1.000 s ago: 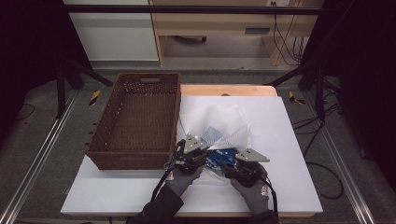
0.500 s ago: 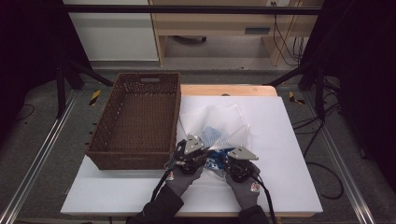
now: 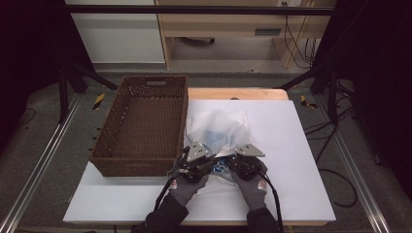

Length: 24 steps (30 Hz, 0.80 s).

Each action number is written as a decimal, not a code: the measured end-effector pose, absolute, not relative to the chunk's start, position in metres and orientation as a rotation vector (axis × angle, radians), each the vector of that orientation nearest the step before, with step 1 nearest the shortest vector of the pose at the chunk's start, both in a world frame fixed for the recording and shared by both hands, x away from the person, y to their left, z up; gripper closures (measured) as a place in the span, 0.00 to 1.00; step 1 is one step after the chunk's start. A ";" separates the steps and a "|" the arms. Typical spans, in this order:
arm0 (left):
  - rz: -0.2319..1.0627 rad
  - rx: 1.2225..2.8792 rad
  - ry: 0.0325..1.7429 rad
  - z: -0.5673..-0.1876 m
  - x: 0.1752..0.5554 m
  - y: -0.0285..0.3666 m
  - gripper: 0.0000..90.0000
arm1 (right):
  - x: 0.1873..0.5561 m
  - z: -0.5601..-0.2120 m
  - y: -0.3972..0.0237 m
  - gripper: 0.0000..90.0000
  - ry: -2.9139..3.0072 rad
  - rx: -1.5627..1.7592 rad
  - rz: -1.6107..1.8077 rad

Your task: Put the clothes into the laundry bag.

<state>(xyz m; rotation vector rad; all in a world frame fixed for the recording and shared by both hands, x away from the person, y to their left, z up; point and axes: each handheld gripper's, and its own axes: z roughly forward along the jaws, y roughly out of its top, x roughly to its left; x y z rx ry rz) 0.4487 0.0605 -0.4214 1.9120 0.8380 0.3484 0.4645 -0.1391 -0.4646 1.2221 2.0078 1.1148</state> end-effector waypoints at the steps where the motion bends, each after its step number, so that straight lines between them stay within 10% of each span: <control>1: 0.353 1.914 0.847 -0.423 0.450 0.062 0.98 | 0.459 -0.460 -0.144 0.62 2.016 1.211 1.140; 12: 0.366 1.927 0.856 -0.427 0.453 0.062 0.98 | 0.444 -0.466 -0.206 0.55 2.008 1.311 1.047; 16: 0.368 1.926 0.863 -0.428 0.456 0.063 0.98 | 0.449 -0.489 -0.205 0.68 2.071 1.330 0.967; 17: 0.366 1.925 0.871 -0.428 0.457 0.064 0.98 | 0.448 -0.486 -0.205 0.90 2.068 1.361 0.970; 19: 0.365 1.924 0.873 -0.428 0.458 0.064 0.98 | 0.447 -0.485 -0.205 0.99 2.064 1.366 0.949; 24: 0.359 1.929 0.881 -0.432 0.461 0.060 0.98 | 0.425 -0.469 -0.224 1.00 2.040 1.368 0.945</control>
